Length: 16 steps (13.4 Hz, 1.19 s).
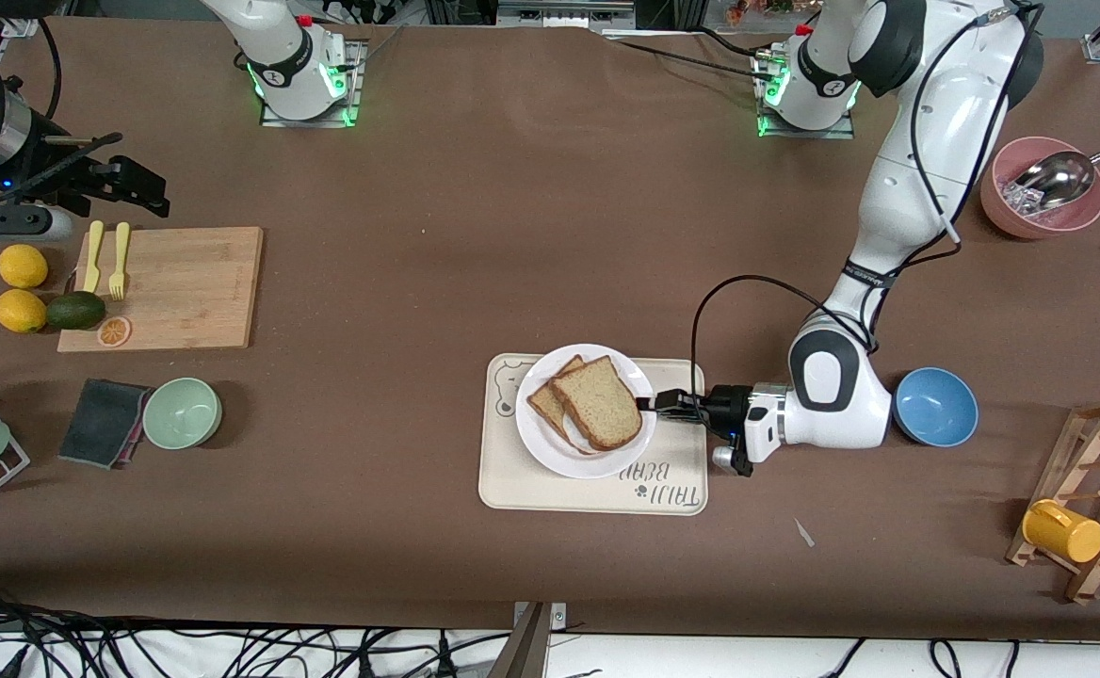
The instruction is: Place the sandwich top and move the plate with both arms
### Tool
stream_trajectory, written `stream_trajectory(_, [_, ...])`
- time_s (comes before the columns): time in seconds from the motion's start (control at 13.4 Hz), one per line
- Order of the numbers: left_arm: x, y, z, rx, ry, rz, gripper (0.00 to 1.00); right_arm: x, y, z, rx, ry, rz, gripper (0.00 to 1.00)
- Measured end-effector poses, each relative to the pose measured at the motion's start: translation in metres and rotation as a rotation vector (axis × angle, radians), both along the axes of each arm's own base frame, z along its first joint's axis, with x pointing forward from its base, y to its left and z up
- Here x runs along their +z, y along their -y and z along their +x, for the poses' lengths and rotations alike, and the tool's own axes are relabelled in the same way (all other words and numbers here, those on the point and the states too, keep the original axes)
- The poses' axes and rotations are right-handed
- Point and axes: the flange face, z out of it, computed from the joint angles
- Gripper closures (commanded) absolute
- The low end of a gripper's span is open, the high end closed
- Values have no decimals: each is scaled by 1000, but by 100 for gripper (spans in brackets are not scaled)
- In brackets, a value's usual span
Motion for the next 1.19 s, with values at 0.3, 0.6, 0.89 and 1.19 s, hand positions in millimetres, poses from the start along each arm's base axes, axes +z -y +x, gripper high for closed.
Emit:
stream_trajectory(0.3, [-18, 2, -3, 2, -17, 9, 55, 0, 0, 0, 0, 0, 0, 0])
stream_trajectory(0.6, [-13, 7, 2, 7, 1, 14, 0, 0, 0, 0, 0, 4, 0, 0])
stream_trajectory(0.89, [3, 1, 7, -45, 16, 53, 0, 5, 0, 7, 0, 61, 4, 0])
stream_trajectory(1.19, [58, -16, 10, -136, -36, 112, 0, 7, -1, 7, -6, 68, 5, 0])
